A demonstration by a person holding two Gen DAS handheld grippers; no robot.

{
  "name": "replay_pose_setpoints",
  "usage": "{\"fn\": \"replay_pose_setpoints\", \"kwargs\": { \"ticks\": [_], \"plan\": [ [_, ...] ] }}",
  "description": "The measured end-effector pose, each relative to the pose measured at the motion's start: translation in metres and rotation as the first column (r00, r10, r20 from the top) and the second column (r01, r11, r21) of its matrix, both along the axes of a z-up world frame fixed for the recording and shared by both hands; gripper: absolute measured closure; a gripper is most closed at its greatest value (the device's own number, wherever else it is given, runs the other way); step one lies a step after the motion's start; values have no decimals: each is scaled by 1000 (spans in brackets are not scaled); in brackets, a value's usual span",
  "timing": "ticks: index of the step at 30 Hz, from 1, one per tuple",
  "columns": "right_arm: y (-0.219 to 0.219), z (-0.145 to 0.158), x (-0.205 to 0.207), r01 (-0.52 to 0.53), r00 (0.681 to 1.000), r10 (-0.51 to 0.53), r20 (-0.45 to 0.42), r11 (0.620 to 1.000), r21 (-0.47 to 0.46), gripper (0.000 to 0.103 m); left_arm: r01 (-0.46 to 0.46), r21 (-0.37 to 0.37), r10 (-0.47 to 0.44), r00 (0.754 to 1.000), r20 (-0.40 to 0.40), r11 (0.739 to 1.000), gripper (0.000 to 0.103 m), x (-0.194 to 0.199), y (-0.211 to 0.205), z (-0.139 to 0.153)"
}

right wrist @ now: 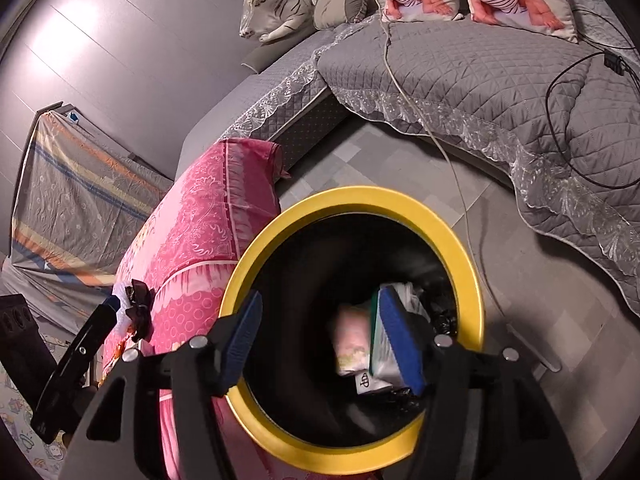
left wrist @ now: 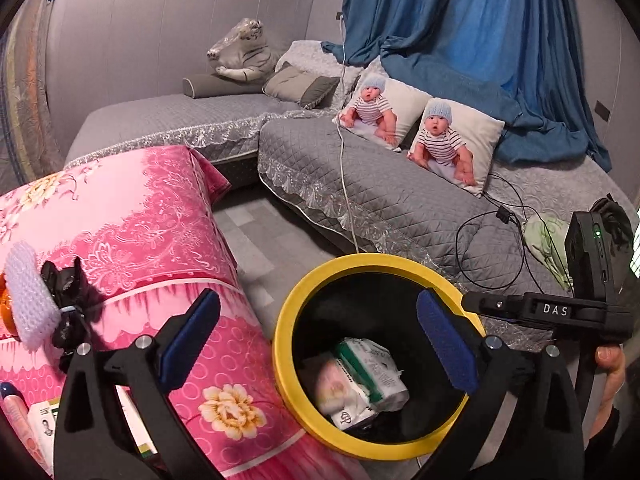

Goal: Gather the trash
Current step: 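Open both grippers to drop the cream box and packet into the bin, then grasp the orange snack wrapper with the left gripper, then grasp the white foam fruit net with the right gripper while the left gripper holds the wrapper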

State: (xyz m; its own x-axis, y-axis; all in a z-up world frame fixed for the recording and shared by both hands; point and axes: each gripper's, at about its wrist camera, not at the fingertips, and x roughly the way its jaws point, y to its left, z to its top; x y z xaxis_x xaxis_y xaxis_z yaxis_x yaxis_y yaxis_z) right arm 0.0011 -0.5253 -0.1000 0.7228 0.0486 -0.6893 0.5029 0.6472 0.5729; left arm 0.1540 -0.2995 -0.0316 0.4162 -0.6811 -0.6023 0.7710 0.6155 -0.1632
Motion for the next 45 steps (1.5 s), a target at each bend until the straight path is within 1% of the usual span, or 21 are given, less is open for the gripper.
{"fn": "replay_pose_setpoints", "kwargs": {
  "ticks": [3, 7, 9, 11, 13, 15, 17, 18, 19, 23, 25, 28, 30, 32, 34, 36, 37, 38, 40, 41, 45],
  "plan": [
    [8, 4, 4, -40, 999, 40, 17, 999, 9, 43, 6, -16, -6, 1000, 11, 1000, 9, -2, 9, 7],
    [28, 15, 14, -99, 994, 99, 44, 995, -6, 41, 6, -35, -4, 999, 51, 999, 9, -4, 33, 21],
    [40, 21, 20, -134, 989, 135, 61, 991, -18, 37, 4, -33, -1, 996, 84, 999, 9, -3, 52, 26],
    [55, 26, 28, -183, 980, 185, 72, 982, -38, 36, -14, -15, 15, 990, 140, 1000, 8, -1, 82, 31],
    [69, 30, 35, -224, 971, 228, 74, 973, -62, 36, -35, 1, 34, 984, 175, 999, 8, 4, 115, 33],
    [84, 34, 43, -265, 959, 273, 81, 960, -94, 36, -63, 35, 55, 977, 206, 997, 8, 11, 160, 32],
    [99, 37, 51, -304, 945, 314, 89, 946, -115, 36, -113, 84, 90, 966, 244, 990, 8, 19, 205, 28],
    [105, 37, 55, -318, 940, 330, 91, 940, -122, 36, -152, 108, 119, 957, 266, 982, 8, 24, 226, 25],
    [110, 37, 58, -329, 936, 341, 91, 936, -126, 36, -205, 144, 158, 946, 283, 968, 8, 32, 253, 20],
    [135, 39, 81, -381, 917, 392, 73, 915, -131, 36, -302, 243, 236, 935, 265, 922, 8, 65, 319, 0],
    [144, 39, 90, -400, 909, 410, 71, 908, -126, 36, -320, 281, 256, 936, 240, 905, 9, 83, 341, -12],
    [164, 44, 101, -433, 894, 444, 67, 892, -133, 36, -315, 297, 260, 942, 211, 901, 9, 102, 354, -25],
    [173, 46, 106, -451, 885, 462, 62, 882, -136, 36, -298, 295, 254, 950, 180, 908, 9, 111, 355, -31],
    [179, 48, 108, -462, 879, 473, 54, 875, -146, 36, -279, 293, 245, 958, 149, 915, 12, 117, 354, -36],
    [184, 50, 108, -468, 876, 480, 46, 869, -159, 36, -255, 303, 227, 966, 124, 918, 24, 122, 350, -42],
    [185, 50, 108, -470, 875, 483, 41, 867, -167, 36, -249, 333, 227, 968, 103, 910, 27, 131, 346, -52],
    [186, 51, 108, -470, 875, 483, 41, 866, -169, 36, -249, 343, 230, 968, 96, 906, 34, 133, 346, -56],
    [187, 52, 108, -472, 874, 485, 41, 865, -173, 36, -244, 350, 233, 970, 75, 904, 46, 138, 347, -60],
    [190, 54, 107, -481, 867, 496, 47, 857, -184, 36, -232, 348, 236, 971, 31, 908, 64, 144, 348, -66],
    [191, 56, 106, -489, 860, 507, 56, 851, -191, 36, -232, 348, 243, 970, 14, 908, 65, 148, 350, -70],
    [208, 69, 110, -531, 826, 561, 62, 810, -250, 36, -259, 324, 260, 965, 42, 910, 71, 144, 356, -68]
  ]
}}
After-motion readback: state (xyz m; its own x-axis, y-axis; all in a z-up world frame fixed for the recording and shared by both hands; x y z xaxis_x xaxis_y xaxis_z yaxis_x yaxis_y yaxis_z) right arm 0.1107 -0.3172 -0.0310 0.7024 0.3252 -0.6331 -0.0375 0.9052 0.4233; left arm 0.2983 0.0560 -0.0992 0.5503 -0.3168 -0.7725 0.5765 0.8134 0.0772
